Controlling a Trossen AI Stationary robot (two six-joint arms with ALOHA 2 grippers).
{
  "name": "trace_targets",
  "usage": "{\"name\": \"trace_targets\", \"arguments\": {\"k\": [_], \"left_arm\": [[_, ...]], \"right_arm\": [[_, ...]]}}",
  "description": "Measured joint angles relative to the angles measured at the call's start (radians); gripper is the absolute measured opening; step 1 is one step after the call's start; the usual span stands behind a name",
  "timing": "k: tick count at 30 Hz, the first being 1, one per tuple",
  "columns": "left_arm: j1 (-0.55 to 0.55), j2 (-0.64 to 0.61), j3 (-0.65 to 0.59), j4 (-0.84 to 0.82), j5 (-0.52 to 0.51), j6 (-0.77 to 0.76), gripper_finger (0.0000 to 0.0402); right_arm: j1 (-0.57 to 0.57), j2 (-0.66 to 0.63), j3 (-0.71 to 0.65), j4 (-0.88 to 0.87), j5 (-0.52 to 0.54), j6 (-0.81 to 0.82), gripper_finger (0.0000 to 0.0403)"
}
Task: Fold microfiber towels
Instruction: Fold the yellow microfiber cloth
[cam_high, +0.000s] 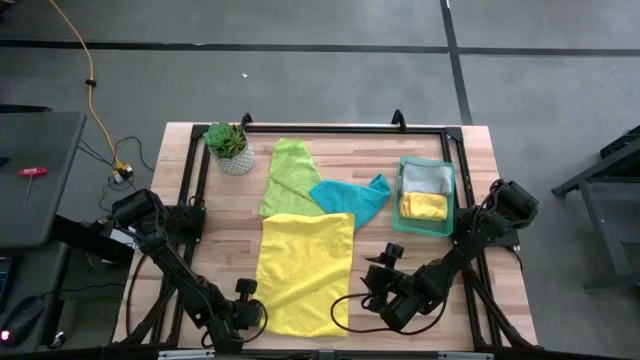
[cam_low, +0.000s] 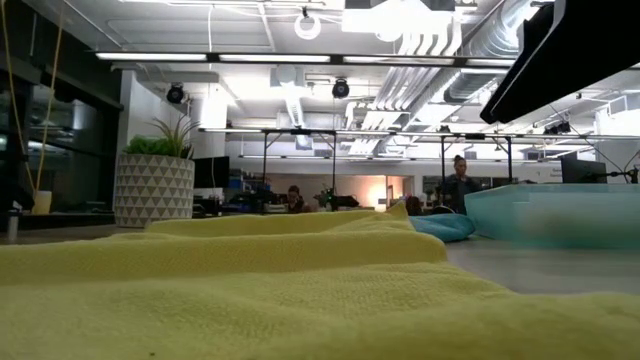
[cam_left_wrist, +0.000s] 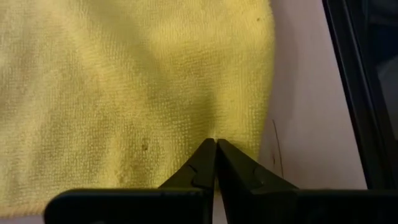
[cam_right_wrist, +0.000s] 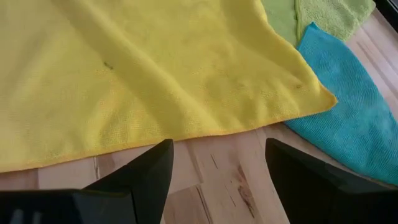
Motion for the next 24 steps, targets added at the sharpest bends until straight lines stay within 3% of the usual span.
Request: {"name": "trace_targets", "arguments": {"k": [9, 17, 24], "left_arm": [[0.038, -0.045, 0.002, -0.026, -0.007, 0.063, 0.0007], [0.045, -0.13, 0.001, -0.063, -0.013, 0.112, 0.0011], [0.039, -0.17, 0.002, -0.081, -0.04, 0.134, 0.0042]], "right_arm": [[0.0, 0.0, 0.0, 0.107, -0.218, -0.055, 0.0248], [0.0, 0.0, 0.0, 0.164, -0.218, -0.113, 0.0248], [0.0, 0.0, 0.0, 0.164, -0.209, -0.112, 0.0248]]}}
